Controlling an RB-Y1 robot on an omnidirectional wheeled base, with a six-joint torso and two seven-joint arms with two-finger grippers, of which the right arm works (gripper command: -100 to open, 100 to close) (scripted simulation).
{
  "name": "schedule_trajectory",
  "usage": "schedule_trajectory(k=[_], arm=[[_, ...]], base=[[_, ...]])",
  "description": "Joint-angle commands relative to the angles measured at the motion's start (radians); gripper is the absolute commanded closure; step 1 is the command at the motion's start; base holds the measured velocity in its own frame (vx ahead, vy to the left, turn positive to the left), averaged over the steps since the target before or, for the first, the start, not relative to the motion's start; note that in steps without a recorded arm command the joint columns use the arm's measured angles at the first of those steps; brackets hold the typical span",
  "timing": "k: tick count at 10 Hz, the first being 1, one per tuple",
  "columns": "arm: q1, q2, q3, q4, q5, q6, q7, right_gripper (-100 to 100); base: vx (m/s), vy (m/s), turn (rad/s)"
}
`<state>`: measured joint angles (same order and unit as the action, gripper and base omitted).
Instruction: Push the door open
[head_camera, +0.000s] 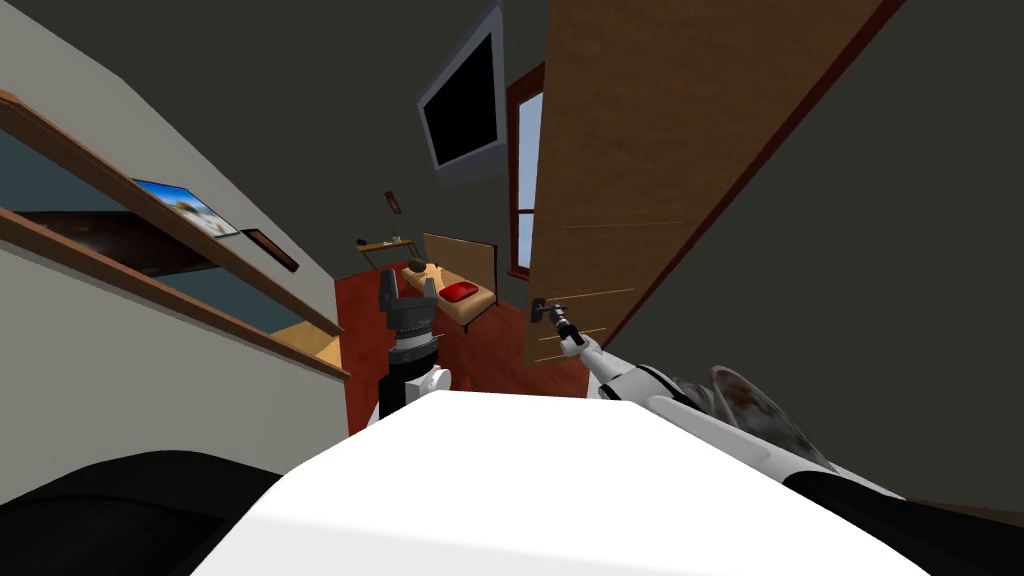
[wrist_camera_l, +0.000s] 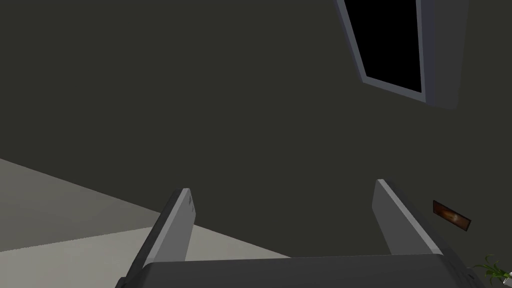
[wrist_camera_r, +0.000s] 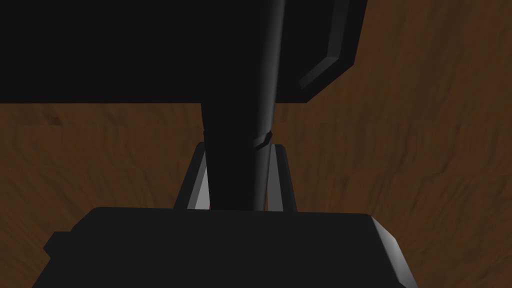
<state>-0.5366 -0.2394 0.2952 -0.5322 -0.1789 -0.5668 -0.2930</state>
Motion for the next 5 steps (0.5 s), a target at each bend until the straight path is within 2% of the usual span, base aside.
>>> schedule_trajectory(k=[1, 3, 4, 5], arm=[[-0.005, -0.009, -0.028, -0.001, -0.006, -0.001, 0.016, 100], [-0.004, -0.010, -0.069, 0.009, -0.013, 0.002, 0.038, 100], [-0.003, -0.011, -0.078, 0.012, -0.015, 0.003, 0.044, 100], [-0.003, -0.011, -0.078, 0.012, -0.015, 0.003, 0.044, 100]], base=[[0.134, 0.124, -0.046], [0.149, 0.146, -0.054], [0.141, 0.165, -0.058], [0.080, 0.082, -0.034]])
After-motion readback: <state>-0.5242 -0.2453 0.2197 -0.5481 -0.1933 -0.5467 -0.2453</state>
